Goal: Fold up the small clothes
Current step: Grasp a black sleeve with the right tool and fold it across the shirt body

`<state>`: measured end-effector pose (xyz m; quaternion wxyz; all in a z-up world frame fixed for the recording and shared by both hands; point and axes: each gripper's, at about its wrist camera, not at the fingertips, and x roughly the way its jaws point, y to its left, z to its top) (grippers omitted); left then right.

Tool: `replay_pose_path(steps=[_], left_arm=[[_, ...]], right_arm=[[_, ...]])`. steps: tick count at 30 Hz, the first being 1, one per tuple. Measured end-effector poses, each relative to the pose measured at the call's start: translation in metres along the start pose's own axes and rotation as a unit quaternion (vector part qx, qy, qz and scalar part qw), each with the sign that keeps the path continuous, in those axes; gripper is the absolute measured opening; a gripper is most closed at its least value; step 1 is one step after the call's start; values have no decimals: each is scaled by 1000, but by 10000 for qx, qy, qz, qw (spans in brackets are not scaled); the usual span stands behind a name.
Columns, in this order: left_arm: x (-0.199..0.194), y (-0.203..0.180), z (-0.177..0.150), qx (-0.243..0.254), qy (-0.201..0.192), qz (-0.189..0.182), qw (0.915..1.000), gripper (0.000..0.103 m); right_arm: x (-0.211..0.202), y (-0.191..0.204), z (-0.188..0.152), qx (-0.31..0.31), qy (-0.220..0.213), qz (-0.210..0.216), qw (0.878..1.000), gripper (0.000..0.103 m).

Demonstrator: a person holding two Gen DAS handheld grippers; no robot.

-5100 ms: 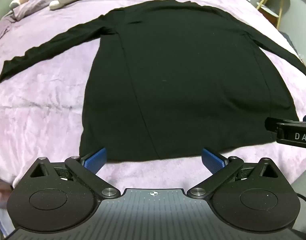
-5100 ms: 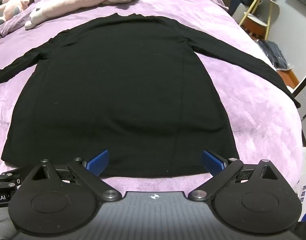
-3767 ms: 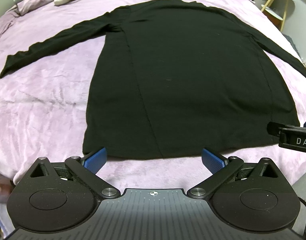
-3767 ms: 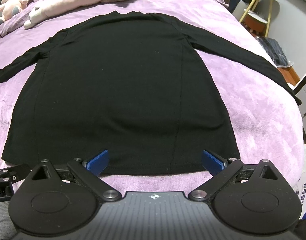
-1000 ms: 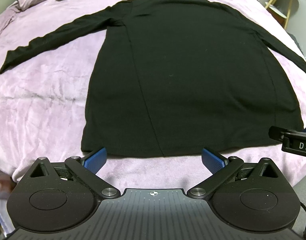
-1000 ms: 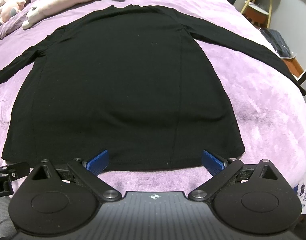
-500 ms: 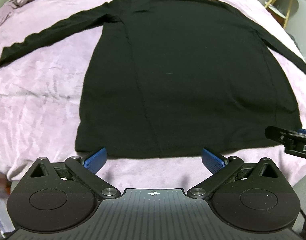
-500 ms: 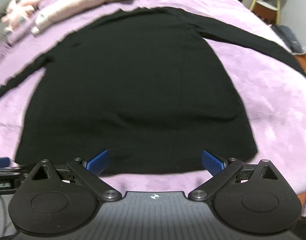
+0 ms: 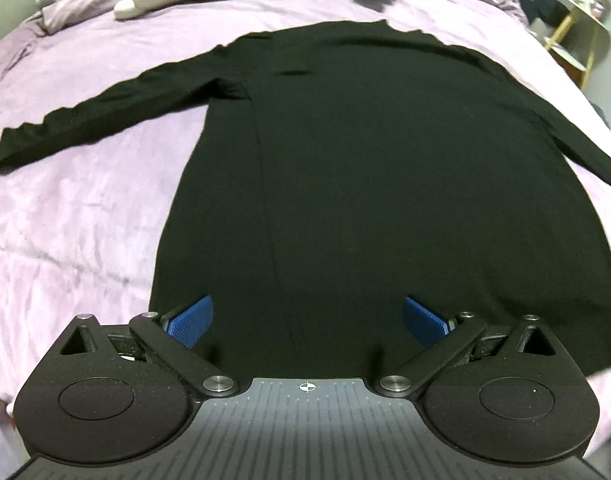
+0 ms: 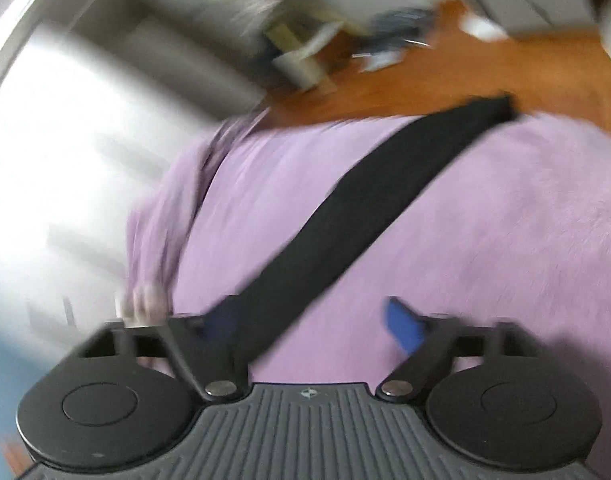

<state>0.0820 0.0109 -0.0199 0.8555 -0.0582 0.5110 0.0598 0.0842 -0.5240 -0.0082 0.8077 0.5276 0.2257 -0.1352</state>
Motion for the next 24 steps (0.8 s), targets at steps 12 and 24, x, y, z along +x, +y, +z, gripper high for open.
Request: replay_pose_path(steps=[12,24], left_arm=[[39,-4,21,-201,55,-198,9996,103],[33,15,43,-402,-201,-487,9978,97]], right_arm=[[79,-81,47,1979,-993,-404,9743,11],[74,108,-33,-3066,-788,50,9485,3]])
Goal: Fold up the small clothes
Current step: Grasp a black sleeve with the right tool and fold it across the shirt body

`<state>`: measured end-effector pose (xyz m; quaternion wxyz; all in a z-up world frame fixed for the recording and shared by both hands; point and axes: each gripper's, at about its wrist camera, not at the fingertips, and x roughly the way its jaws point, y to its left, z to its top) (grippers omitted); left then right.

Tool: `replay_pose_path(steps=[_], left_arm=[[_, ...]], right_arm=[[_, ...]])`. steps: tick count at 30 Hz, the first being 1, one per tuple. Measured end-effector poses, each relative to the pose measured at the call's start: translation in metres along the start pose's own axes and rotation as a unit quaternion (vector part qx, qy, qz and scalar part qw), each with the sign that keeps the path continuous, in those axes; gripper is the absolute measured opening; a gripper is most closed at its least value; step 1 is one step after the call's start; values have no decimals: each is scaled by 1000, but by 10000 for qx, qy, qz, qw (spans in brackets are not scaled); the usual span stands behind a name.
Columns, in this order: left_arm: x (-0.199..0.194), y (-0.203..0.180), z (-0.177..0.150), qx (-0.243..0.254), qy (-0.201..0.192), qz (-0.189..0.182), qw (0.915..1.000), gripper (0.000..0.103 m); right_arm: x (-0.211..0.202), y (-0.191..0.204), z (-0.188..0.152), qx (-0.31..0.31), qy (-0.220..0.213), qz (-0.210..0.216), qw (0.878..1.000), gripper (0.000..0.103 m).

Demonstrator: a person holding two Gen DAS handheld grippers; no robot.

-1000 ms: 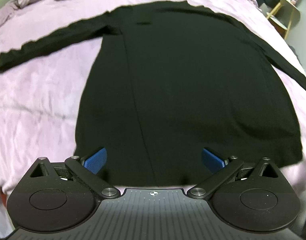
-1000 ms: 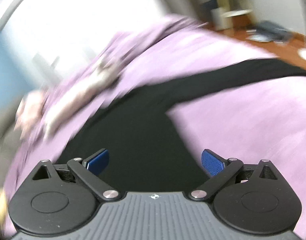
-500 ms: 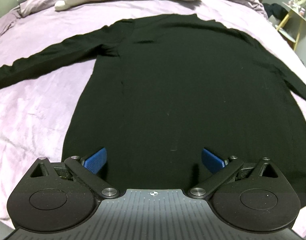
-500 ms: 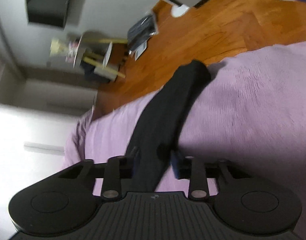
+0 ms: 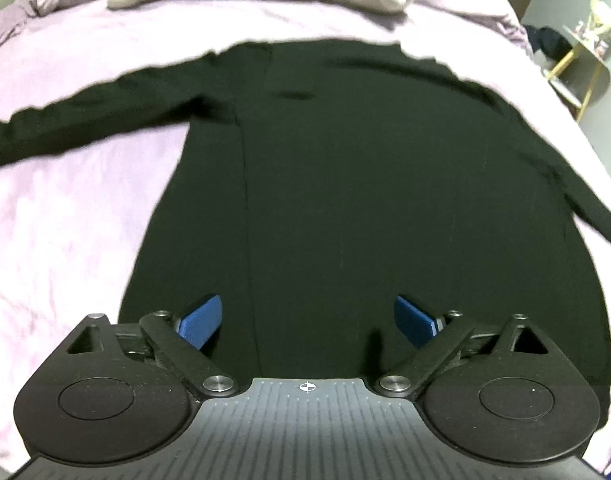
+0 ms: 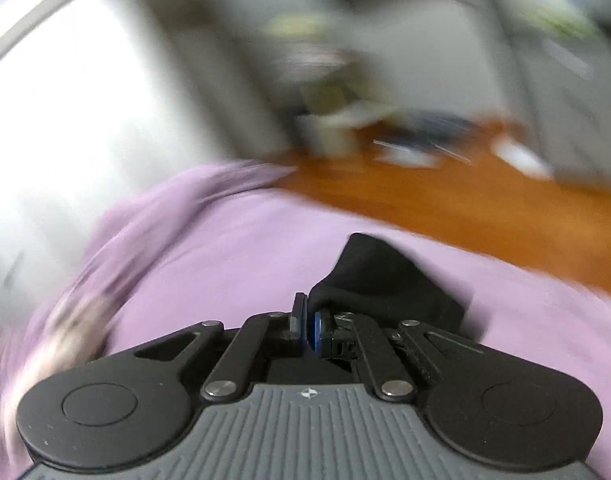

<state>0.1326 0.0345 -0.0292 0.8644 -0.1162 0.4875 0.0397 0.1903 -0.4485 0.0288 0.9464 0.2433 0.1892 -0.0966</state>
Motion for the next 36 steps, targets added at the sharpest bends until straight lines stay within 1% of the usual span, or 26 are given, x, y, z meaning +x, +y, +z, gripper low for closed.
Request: replay_pose_path(steps=[1,2,3,4,5,6,7,8,9,10,11,13,16,18,19,21,22,24,26,30,31,32,33,35,36], left_arm=[[1,1,6,-36,-39,-37,10000,97],[1,2,13,-96,-95,-130,9998,97],[2,2,18,-139,-152,-240,9995,97],[3,3,24,-180,-225,-388,9988,97],[5,2,30,-208,-272,-486,9982,97],[8,2,34,-230,-291,-558,9978,97],[11,1,39,-264,-280,-629,9973,95],[15,1,44,-312,-254,-720,9966,93],[19,-1,48,-341,-227,-819,9958,92],[22,-5,51,-348,-199,-907,9951,91],[28,-10,56,-338,-180,-1013,9941,91],[36,-24,64,-281,-150,-1224,9920,89],[58,-49,81,-209,-43,-1589,9871,89],[70,-62,88,-199,72,-1720,9849,86],[77,-68,92,-234,130,-1744,9843,85],[85,-73,94,-321,218,-1764,9835,85],[87,-74,93,-330,232,-1766,9834,85],[88,-73,88,-294,223,-1638,9858,85],[86,-64,81,-280,220,-1434,9890,85],[80,-36,71,-306,184,-827,9959,85],[78,-29,70,-340,175,-741,9965,85],[75,-23,69,-391,165,-670,9968,85],[73,-19,69,-419,139,-649,9969,85],[69,-15,70,-419,76,-593,9973,86],[68,-15,71,-398,58,-584,9975,85]], right_arm=[[-4,34,-10,-604,95,497,9969,3],[-8,63,-23,-1111,219,941,9891,3],[-12,88,-38,-1534,403,1307,9787,3],[-13,114,-61,-1978,761,1638,9634,6],[-10,132,-81,-2267,1128,1802,9505,17],[-8,143,-99,-2457,1435,1851,9406,22],[-6,149,-116,-2564,1629,1839,9348,24],[-5,150,-126,-2590,1730,1761,9338,24],[-7,149,-132,-2520,1771,1651,9369,24],[-9,145,-136,-2332,1788,1521,9437,24],[-9,137,-135,-2059,1796,1380,9520,24],[-9,115,-129,-1639,1797,1044,9643,24],[-10,92,-125,-1303,1873,652,9714,24],[-9,77,-121,-1099,1947,589,9729,24],[-1,78,-121,-1016,1972,594,9733,24],[5,78,-115,-857,2051,697,9725,24],[9,83,-112,-823,2051,817,9718,24],[16,104,-112,-984,2065,1050,9678,24],[28,127,-119,-1288,2225,1287,9578,24],[49,160,-141,-1930,2403,1254,9430,24],[49,169,-149,-2172,2413,1254,9375,24],[44,176,-155,-2375,2399,1343,9317,24],[37,182,-159,-2533,2443,1573,9227,24],[23,189,-168,-2726,2683,2196,8975,23],[15,189,-171,-2805,2741,2427,8873,23]])
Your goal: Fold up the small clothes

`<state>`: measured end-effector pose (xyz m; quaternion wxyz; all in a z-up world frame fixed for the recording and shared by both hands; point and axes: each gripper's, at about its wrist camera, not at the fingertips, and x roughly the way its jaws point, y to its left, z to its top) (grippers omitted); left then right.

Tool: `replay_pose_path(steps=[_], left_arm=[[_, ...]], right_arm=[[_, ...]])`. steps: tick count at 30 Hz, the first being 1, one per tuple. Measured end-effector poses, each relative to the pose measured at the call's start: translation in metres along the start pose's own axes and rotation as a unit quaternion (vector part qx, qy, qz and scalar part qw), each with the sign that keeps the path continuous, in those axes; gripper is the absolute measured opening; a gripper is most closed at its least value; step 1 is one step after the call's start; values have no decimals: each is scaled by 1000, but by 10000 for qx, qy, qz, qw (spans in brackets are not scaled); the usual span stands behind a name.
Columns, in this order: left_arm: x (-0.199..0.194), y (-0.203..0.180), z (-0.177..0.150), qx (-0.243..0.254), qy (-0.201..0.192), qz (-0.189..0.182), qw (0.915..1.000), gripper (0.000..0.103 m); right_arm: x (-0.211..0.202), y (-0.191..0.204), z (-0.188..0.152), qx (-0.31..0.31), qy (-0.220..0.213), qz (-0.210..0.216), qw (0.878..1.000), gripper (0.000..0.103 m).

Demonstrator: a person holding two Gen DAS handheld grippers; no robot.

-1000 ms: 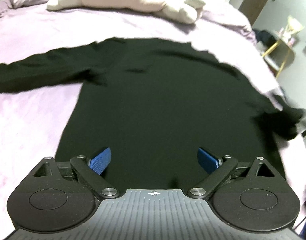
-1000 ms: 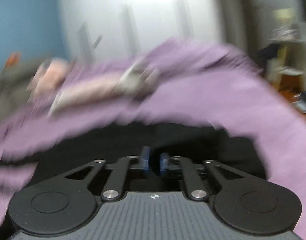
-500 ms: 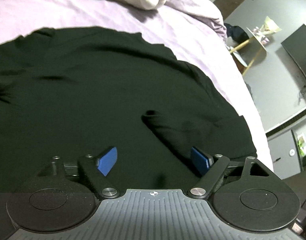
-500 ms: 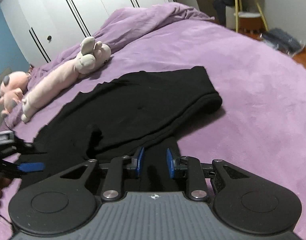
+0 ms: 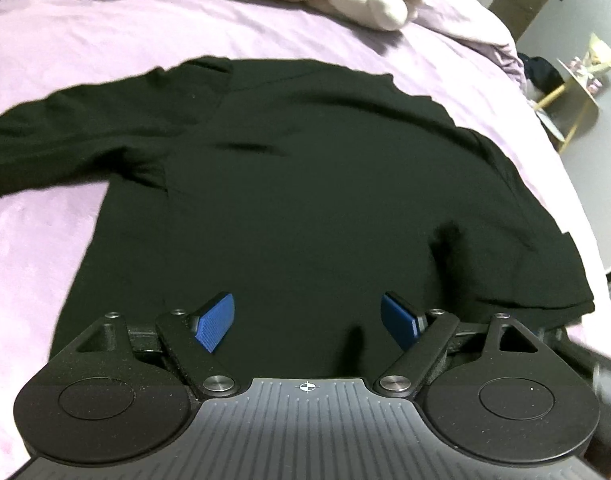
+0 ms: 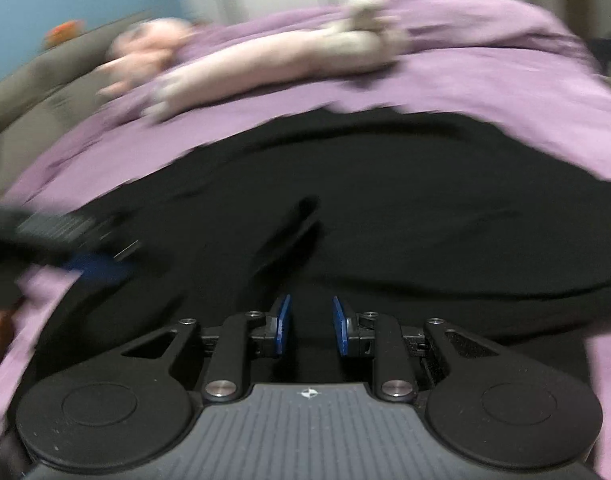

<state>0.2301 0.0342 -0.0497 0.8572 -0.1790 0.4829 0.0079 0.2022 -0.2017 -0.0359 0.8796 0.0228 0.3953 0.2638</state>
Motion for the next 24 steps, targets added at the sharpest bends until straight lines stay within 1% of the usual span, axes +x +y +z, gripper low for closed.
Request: replay_pose_path(steps=[1,3,7,8,10,11,13,15,18,19,20,21,22,24], left_arm=[[0,-2,1,18,11,-43,10000,85],[2,-6,0,12,54,-216,9998,85],[14,-23,-1,103,274,-627,9976,83],[21,-28,1,110,364,-726,9966,79],[30,-35,6,77,426,-708,9966,72],[32,-38,9,32,406,-720,9966,69],[39,-44,13,-46,461,-861,9952,65],[46,-47,16,-83,513,-876,9948,64],[48,-48,15,-138,495,-859,9950,57],[45,-47,14,-198,480,-844,9951,46],[43,-48,14,-208,460,-886,9948,44],[44,-50,13,-141,454,-928,9946,44],[46,-51,12,-84,486,-869,9950,43],[48,-49,11,-187,530,-881,9945,43]], right_arm=[[-5,4,-6,-83,-18,71,9999,23],[-12,2,-12,26,-32,-17,10000,23],[-37,-24,-28,719,-297,-370,9963,24],[-43,-30,-30,862,-394,-466,9944,25],[-59,-45,-38,1122,-602,-694,9894,25],[-65,-52,-39,1233,-703,-810,9866,25],[-72,-64,-38,1472,-907,-961,9802,25],[-80,-77,-39,1745,-1046,-917,9748,25],[-84,-92,-40,2167,-1182,-787,9659,25],[-83,-96,-41,2274,-1195,-754,9635,25],[-84,-97,-44,2332,-1177,-726,9625,25],[-82,-99,-44,2384,-1144,-693,9619,25],[-79,-99,-46,2419,-1101,-685,9616,25],[-75,-100,-46,2442,-1030,-737,9614,25]])
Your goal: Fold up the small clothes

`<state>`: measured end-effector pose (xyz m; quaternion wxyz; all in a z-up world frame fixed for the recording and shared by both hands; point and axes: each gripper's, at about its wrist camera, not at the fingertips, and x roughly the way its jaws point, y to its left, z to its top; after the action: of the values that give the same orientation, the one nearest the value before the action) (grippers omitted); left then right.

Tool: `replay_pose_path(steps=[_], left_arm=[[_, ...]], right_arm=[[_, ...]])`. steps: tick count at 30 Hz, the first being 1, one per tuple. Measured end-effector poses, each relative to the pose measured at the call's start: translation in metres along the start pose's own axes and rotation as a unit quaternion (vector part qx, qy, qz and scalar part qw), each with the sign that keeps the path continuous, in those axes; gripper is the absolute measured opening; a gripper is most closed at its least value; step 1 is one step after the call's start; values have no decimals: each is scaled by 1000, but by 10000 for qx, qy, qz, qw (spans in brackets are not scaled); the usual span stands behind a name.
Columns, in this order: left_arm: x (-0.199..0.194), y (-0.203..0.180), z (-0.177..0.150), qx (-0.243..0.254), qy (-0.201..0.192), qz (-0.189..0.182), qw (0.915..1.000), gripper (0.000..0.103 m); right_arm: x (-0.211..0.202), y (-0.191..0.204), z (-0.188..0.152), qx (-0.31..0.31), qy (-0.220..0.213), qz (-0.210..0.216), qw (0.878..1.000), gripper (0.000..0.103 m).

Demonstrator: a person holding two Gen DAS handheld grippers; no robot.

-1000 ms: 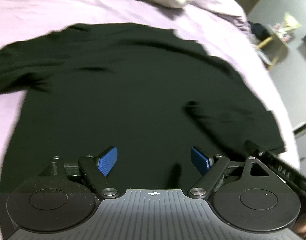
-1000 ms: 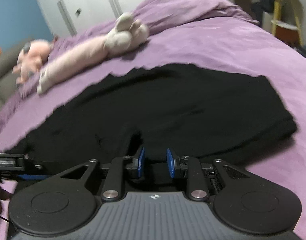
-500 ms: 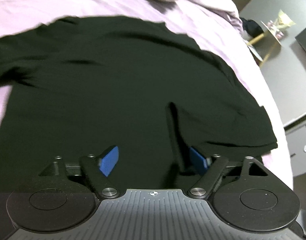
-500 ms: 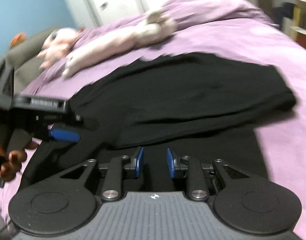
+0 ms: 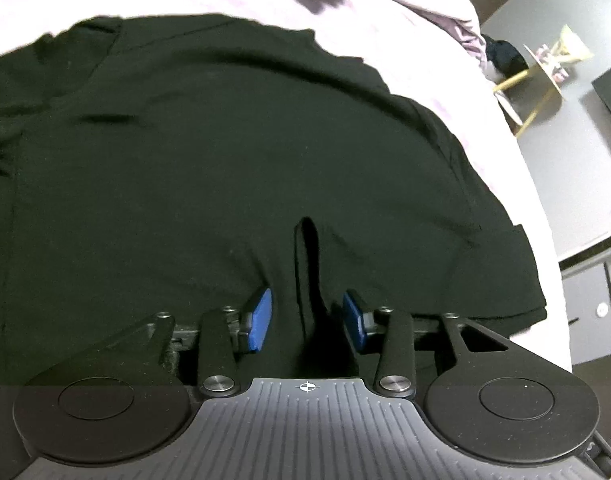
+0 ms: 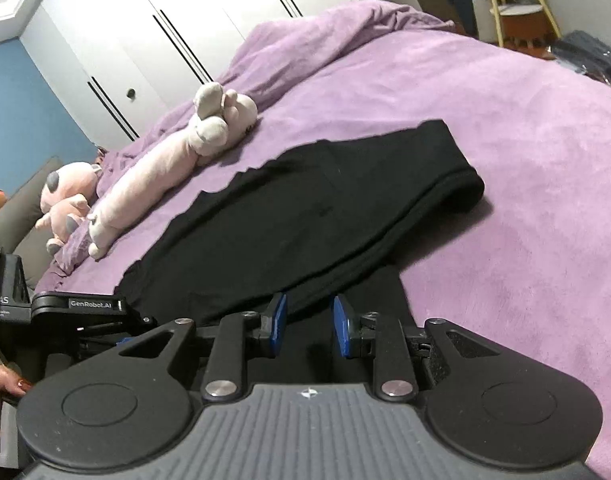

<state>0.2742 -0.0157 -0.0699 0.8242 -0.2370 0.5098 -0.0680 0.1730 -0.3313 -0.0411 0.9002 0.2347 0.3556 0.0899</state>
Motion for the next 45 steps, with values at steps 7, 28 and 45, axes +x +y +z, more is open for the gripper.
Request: replay_pose_path(steps=[7,28,45], left_arm=[[-4,0,-2,-90,12,-148,9998,42],[7,-3,13,-12,-63,-330,9994,5],[-18,85,72,945,-1066,1312,9811,28]], right_arm=[[-1,-2,5,18,-48,-174,9998,25],[3,-4,15,77,-141,-299,9994,25],[68,3,68,-29,17,-722,9974,40]])
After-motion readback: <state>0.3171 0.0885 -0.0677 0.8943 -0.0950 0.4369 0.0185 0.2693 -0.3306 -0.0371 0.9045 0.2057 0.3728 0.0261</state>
